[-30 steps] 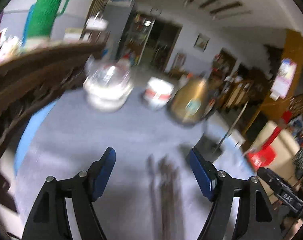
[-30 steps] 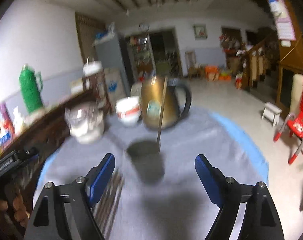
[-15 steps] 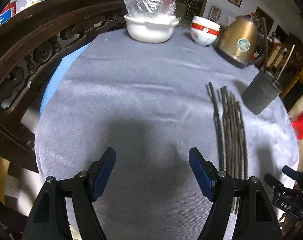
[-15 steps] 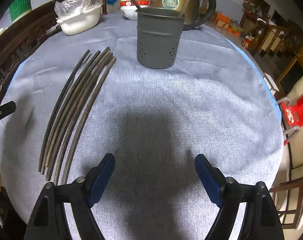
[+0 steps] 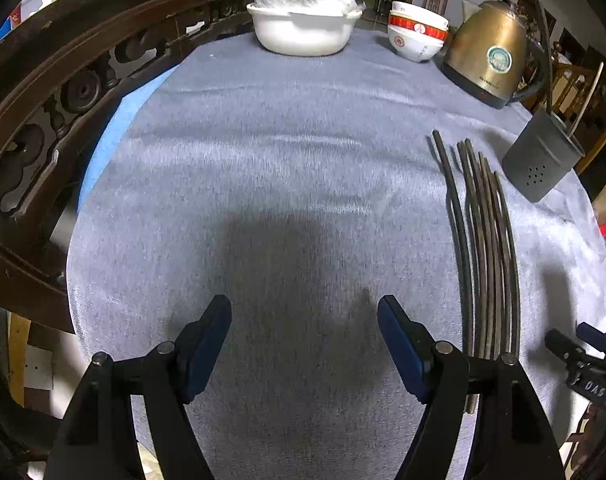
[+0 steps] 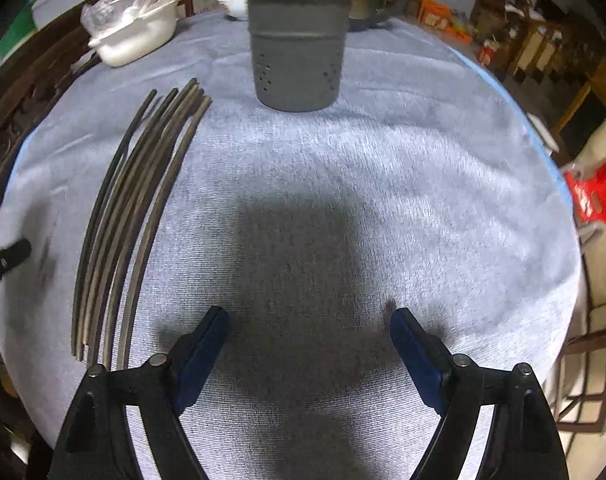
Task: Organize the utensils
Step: 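Move both open grippers back over the remaining dark chopsticks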
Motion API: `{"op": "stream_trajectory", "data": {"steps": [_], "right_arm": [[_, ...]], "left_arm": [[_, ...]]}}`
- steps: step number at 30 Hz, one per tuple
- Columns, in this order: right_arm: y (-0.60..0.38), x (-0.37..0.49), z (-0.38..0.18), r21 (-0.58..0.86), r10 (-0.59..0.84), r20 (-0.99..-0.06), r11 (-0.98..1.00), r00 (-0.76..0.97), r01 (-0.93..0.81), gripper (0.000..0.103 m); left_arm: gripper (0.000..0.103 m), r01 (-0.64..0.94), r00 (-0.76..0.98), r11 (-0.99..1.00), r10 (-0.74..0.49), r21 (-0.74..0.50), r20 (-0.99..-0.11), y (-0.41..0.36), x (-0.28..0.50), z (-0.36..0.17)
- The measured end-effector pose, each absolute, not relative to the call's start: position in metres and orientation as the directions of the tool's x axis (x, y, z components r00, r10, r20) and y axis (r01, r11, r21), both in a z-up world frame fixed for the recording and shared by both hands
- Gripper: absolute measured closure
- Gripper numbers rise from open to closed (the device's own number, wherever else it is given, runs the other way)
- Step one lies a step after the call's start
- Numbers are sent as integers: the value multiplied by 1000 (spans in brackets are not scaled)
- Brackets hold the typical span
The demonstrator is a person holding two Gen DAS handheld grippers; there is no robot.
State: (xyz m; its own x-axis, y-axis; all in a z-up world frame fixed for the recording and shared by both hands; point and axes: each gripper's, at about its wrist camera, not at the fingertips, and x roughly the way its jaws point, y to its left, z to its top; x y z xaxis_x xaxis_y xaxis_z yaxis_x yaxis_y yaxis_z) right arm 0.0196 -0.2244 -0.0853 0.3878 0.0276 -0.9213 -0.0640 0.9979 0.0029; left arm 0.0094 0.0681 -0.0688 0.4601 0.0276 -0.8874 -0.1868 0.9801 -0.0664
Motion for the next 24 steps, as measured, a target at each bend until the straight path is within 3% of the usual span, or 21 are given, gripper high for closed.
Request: {"op": "stream_trajectory", "data": {"steps": [3, 11, 19, 24], "right_arm": [[-226, 22, -92, -4, 20, -926, 998, 377, -63, 0], [-227, 23, -92, -1, 28, -925, 997, 378, -76, 0], [-230, 19, -92, -2, 44, -929, 992, 368, -123, 0], [-229, 27, -82, 36, 83, -930, 990, 358, -136, 3]], "left_arm": [[27, -186, 443, 981, 30, -59, -896, 67, 10, -73], [25, -174, 410, 984, 55, -19, -910, 62, 10, -81], [5, -191, 391, 982, 67, -10, -918, 64, 9, -87], [2, -171, 402, 985, 62, -8, -913, 62, 6, -87]]}}
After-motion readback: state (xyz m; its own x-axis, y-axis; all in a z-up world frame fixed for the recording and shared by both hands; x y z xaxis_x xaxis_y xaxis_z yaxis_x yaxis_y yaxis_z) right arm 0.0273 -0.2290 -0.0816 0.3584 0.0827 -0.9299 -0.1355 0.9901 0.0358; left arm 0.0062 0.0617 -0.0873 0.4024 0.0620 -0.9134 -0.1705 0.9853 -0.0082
